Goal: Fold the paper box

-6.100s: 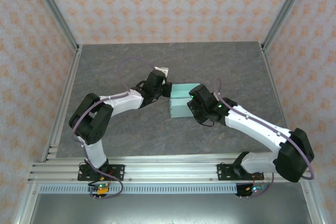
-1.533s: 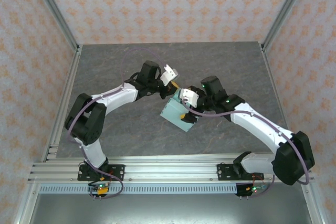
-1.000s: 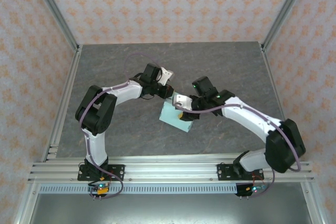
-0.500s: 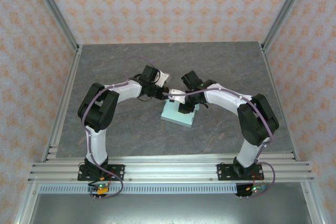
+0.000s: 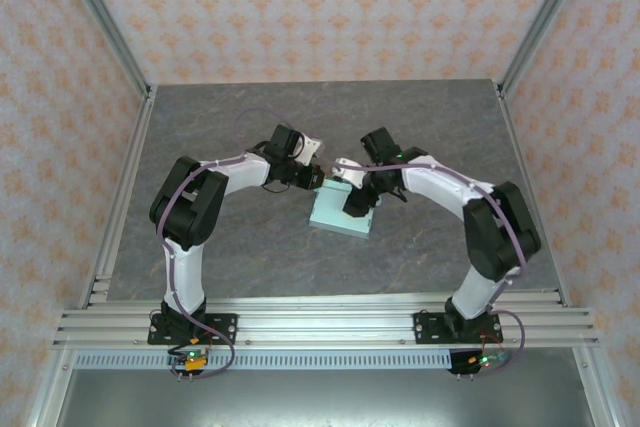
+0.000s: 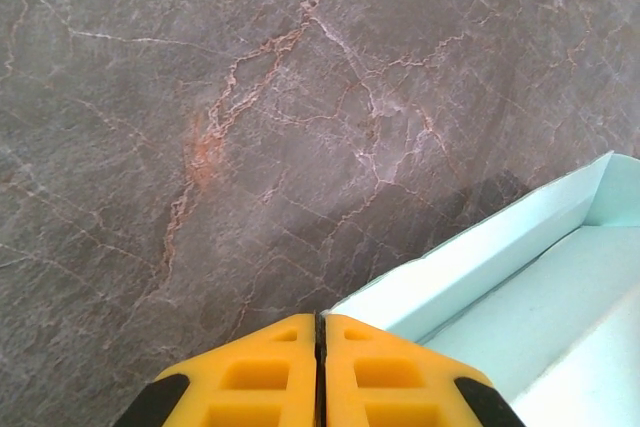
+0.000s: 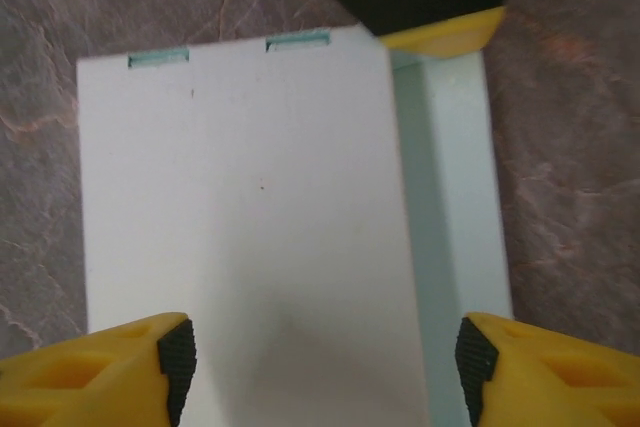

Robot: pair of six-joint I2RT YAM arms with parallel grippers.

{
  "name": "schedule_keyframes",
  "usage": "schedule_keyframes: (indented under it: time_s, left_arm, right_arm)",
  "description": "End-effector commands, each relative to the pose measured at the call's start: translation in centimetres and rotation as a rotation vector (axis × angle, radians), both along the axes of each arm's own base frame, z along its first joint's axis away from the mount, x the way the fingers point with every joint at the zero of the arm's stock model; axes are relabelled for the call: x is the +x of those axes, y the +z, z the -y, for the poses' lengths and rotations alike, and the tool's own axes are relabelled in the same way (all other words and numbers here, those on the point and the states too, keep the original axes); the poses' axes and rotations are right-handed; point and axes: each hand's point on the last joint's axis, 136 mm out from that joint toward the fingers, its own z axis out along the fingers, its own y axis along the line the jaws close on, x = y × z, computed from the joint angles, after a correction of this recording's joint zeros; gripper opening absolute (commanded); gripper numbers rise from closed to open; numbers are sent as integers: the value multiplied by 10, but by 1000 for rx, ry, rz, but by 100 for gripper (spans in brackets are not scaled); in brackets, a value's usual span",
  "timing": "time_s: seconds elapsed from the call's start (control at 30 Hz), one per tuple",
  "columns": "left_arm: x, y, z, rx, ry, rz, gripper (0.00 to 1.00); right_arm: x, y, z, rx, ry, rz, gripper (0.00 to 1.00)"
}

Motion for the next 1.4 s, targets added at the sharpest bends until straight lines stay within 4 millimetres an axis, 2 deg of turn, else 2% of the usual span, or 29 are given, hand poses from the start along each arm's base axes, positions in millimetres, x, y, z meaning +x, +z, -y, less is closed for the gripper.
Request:
schedule_keyframes:
  time_s: [0.0, 0.03, 0.07, 0.2, 0.43, 0.57, 0.7, 0.87, 1.13, 1.27, 1.37]
  left_arm:
    - [3, 39, 7, -69, -19, 94, 9]
    - [4, 57, 8, -86, -22, 131, 9]
    - [3, 62, 8, -91, -24, 139, 9]
    - [-5, 77, 12, -98, -48, 166, 9]
    - [-13, 90, 21, -120, -82, 197, 9]
    - [-18, 95, 25, -142, -119, 220, 9]
    - [-30, 100, 35, -154, -203, 253, 9]
    - [-45, 108, 45, -157, -289, 287, 9]
    - [-55, 123, 46, -170, -337, 358, 9]
    - [-64, 134, 48, -176, -382, 404, 9]
    - [-71, 142, 50, -173, -413, 432, 9]
  right_arm:
    - [18, 40, 0, 80, -66, 103, 75]
    - [20, 42, 5, 66, -72, 96, 76]
    - [16, 43, 7, 60, -45, 68, 99]
    - [13, 48, 5, 76, -52, -7, 99]
    - [20, 23, 8, 22, -126, -77, 99]
    - [32, 15, 18, -33, -178, -38, 99]
    - [35, 17, 23, -65, -152, 19, 99]
    - [23, 14, 25, -95, -35, 29, 99]
    - [-6, -10, 26, -137, 91, -148, 99]
    - [-21, -7, 20, -99, 150, -238, 99]
    - [-27, 3, 14, -58, 173, -259, 99]
